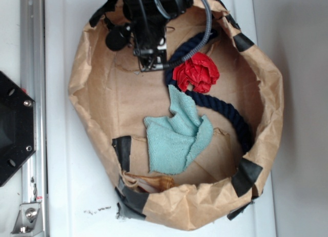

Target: Grab the silver keys.

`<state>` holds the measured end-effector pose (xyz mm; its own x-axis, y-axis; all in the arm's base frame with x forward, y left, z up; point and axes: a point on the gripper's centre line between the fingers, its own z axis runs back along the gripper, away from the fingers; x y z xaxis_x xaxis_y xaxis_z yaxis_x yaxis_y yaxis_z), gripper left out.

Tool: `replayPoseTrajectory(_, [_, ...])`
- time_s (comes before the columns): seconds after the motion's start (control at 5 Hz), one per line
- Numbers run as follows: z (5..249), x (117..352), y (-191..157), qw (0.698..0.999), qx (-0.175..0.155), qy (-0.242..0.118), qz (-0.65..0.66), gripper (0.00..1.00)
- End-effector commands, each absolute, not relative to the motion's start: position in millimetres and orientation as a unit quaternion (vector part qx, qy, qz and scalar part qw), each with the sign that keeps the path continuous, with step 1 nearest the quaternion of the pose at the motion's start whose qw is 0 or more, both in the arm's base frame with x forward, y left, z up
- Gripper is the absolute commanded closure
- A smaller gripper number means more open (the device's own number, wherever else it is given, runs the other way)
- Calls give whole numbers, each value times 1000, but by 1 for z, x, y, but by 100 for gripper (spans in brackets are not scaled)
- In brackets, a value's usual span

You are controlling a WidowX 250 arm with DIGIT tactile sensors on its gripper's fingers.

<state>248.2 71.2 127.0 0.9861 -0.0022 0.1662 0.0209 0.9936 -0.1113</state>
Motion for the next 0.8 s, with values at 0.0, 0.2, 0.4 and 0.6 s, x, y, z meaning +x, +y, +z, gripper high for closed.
replayPoseTrajectory(0.0, [84, 255, 24, 997, -13, -18, -68, 100])
replayPoseTrajectory(0.2, [51, 256, 10, 995, 49, 5, -82, 100])
replayPoseTrajectory(0.4, [59, 256, 11, 996, 19, -6, -89, 100])
replayPoseTrajectory(0.6, [79, 250, 16, 993, -23, -39, -108, 100])
